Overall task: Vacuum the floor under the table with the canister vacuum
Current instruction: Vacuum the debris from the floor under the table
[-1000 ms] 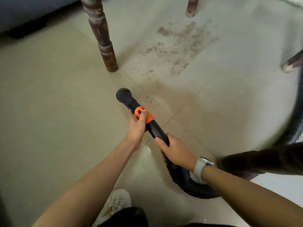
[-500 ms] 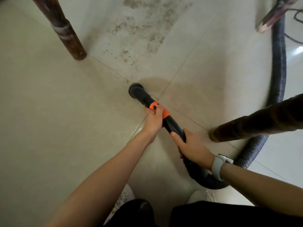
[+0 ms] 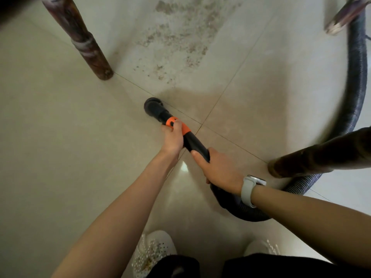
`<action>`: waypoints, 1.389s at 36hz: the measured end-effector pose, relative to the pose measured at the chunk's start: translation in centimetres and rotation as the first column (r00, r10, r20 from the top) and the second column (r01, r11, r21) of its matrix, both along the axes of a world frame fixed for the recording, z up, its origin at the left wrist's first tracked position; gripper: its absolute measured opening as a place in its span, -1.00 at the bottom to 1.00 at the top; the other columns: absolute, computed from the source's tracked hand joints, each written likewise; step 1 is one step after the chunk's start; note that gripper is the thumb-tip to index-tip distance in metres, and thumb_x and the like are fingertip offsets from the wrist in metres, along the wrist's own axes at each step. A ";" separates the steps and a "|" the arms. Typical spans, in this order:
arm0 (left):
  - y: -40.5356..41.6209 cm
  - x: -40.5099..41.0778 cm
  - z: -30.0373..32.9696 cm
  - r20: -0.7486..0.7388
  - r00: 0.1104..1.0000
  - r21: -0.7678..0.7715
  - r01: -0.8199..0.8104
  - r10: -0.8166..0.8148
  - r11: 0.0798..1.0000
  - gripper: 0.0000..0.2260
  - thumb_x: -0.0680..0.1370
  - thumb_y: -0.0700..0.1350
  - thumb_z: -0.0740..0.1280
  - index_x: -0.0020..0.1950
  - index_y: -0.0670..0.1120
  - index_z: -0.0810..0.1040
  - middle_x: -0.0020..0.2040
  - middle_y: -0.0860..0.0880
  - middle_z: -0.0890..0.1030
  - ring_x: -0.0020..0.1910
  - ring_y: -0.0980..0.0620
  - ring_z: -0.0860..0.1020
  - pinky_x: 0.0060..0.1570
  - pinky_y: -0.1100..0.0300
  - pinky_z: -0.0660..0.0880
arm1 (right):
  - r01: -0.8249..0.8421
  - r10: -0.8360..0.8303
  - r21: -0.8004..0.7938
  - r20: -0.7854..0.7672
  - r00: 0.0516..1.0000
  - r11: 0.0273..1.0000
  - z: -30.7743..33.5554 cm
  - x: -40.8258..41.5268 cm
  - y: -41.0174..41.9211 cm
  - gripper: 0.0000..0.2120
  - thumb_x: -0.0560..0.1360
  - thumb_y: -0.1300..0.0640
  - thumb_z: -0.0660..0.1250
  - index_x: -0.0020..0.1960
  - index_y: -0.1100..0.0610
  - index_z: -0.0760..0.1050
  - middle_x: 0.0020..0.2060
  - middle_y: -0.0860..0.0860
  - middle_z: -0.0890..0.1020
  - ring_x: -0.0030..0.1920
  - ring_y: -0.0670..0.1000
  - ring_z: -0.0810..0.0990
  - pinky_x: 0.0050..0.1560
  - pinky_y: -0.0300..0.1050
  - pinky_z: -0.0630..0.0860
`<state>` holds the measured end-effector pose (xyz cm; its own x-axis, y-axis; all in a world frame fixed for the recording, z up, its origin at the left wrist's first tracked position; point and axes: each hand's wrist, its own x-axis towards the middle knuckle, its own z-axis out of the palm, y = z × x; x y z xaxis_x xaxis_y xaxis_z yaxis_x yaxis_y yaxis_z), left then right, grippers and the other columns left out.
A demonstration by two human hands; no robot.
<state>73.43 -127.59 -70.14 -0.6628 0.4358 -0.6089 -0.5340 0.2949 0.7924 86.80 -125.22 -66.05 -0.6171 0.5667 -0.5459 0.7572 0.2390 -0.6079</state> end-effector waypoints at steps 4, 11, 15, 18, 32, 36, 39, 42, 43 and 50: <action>2.8 1.4 0.6 0.044 0.989 0.023 0.143 -0.144 0.989 -0.69 0.63 -0.09 0.13 0.30 -0.21 0.22 0.01 -0.15 0.44 -0.03 -0.10 0.50 0.07 -0.09 0.55 | 0.153 -0.153 0.012 -0.025 0.988 0.988 -0.2 1.8 1.0 -0.67 0.55 -0.24 0.12 -0.13 0.02 0.34 -0.35 0.00 0.58 -0.40 -0.01 0.61 -0.41 -0.22 0.48; 3.2 3.0 0.7 0.042 0.979 0.034 0.198 -0.200 0.980 -0.67 0.64 -0.08 0.11 0.34 -0.20 0.17 -0.03 -0.09 0.44 0.01 -0.09 0.49 0.15 -0.10 0.51 | 0.160 -0.160 0.032 0.000 0.987 0.987 -0.4 3.1 1.3 -0.67 0.55 -0.23 0.12 -0.13 0.03 0.36 -0.34 0.03 0.61 -0.43 -0.05 0.61 -0.45 -0.28 0.44; 2.0 1.4 0.4 0.010 0.986 0.026 0.169 -0.169 0.985 -0.66 0.64 -0.07 0.11 0.35 -0.19 0.16 0.02 -0.12 0.44 0.10 -0.15 0.52 0.15 -0.09 0.52 | 0.111 -0.113 -0.060 -0.021 0.993 0.992 -0.6 1.7 1.2 -0.64 0.55 -0.24 0.11 -0.08 0.06 0.38 -0.32 0.05 0.62 -0.39 0.00 0.64 -0.30 -0.11 0.58; 1.5 -0.2 0.7 0.002 0.993 0.006 0.115 -0.115 0.993 -0.66 0.65 -0.06 0.11 0.35 -0.19 0.17 -0.03 -0.09 0.45 0.03 -0.10 0.52 0.07 -0.05 0.55 | 0.063 -0.067 -0.077 -0.059 0.996 0.995 -1.0 0.1 1.5 -0.64 0.55 -0.24 0.12 -0.14 0.05 0.37 -0.38 0.02 0.60 -0.44 -0.03 0.62 -0.26 -0.07 0.59; -0.8 -7.2 1.0 0.034 0.999 -0.040 -0.040 0.041 0.998 -0.64 0.65 -0.04 0.11 0.38 -0.18 0.19 0.14 -0.16 0.46 -0.02 -0.05 0.54 -0.28 0.15 0.53 | -0.187 0.183 -0.054 -0.066 0.981 0.981 -1.4 -7.3 2.7 -0.60 0.56 -0.25 0.11 -0.01 0.10 0.37 -0.36 0.00 0.57 -0.45 -0.04 0.57 -0.26 -0.10 0.58; -0.2 -9.5 1.4 0.056 0.995 -0.033 -0.082 0.084 0.996 -0.68 0.64 -0.04 0.12 0.32 -0.19 0.29 0.12 -0.17 0.48 -0.01 -0.08 0.54 -0.29 0.14 0.52 | -0.237 0.234 -0.031 -0.072 0.970 0.971 -0.7 -10.0 3.9 -0.62 0.56 -0.24 0.11 -0.10 0.09 0.35 -0.38 0.01 0.56 -0.45 -0.01 0.59 -0.26 -0.10 0.57; -0.8 -11.0 1.0 0.055 0.993 -0.029 -0.103 0.104 0.994 -0.70 0.64 -0.02 0.13 0.29 -0.15 0.29 0.10 -0.15 0.47 -0.03 -0.05 0.53 -0.25 0.13 0.52 | -0.240 0.239 -0.004 -0.074 0.968 0.971 -0.7 -11.5 3.1 -0.59 0.56 -0.24 0.12 -0.03 0.13 0.37 -0.33 0.02 0.55 -0.35 0.08 0.64 -0.23 -0.03 0.59; -1.7 -12.8 1.0 0.025 0.992 -0.021 -0.127 0.127 0.992 -0.76 0.65 -0.03 0.11 0.24 -0.13 0.29 0.02 -0.11 0.47 -0.01 -0.05 0.51 -0.15 0.08 0.52 | -0.262 0.268 0.088 -0.065 0.961 0.961 -1.1 -13.5 1.9 -0.62 0.56 -0.23 0.14 -0.03 0.11 0.34 -0.33 0.00 0.51 -0.39 0.05 0.56 -0.31 -0.06 0.51; -2.0 -13.5 1.0 0.017 0.990 -0.017 -0.140 0.140 0.990 -0.79 0.65 -0.03 0.10 0.21 -0.12 0.30 -0.02 -0.09 0.46 0.00 -0.06 0.50 -0.11 0.06 0.51 | -0.273 0.282 0.123 -0.057 0.958 0.954 -1.2 -14.3 1.7 -0.63 0.56 -0.23 0.14 -0.03 0.10 0.33 -0.34 -0.01 0.50 -0.41 0.02 0.52 -0.36 -0.09 0.46; -3.0 -17.5 1.4 0.004 0.969 -0.033 -0.245 0.245 0.969 -0.82 0.66 -0.03 0.10 0.17 -0.12 0.31 -0.10 -0.06 0.47 -0.14 0.01 0.50 -0.08 0.06 0.48 | -0.316 0.331 0.196 -0.050 0.942 0.928 -1.8 -19.4 0.6 -0.63 0.55 -0.25 0.15 0.00 0.08 0.32 -0.34 -0.03 0.46 -0.40 -0.02 0.47 -0.42 -0.13 0.34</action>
<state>55.93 -130.57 -68.71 -0.7421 0.2406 -0.6256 -0.5994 0.1794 0.7801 67.44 -124.59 -67.84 -0.8212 0.4139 -0.3928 0.5704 0.5750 -0.5866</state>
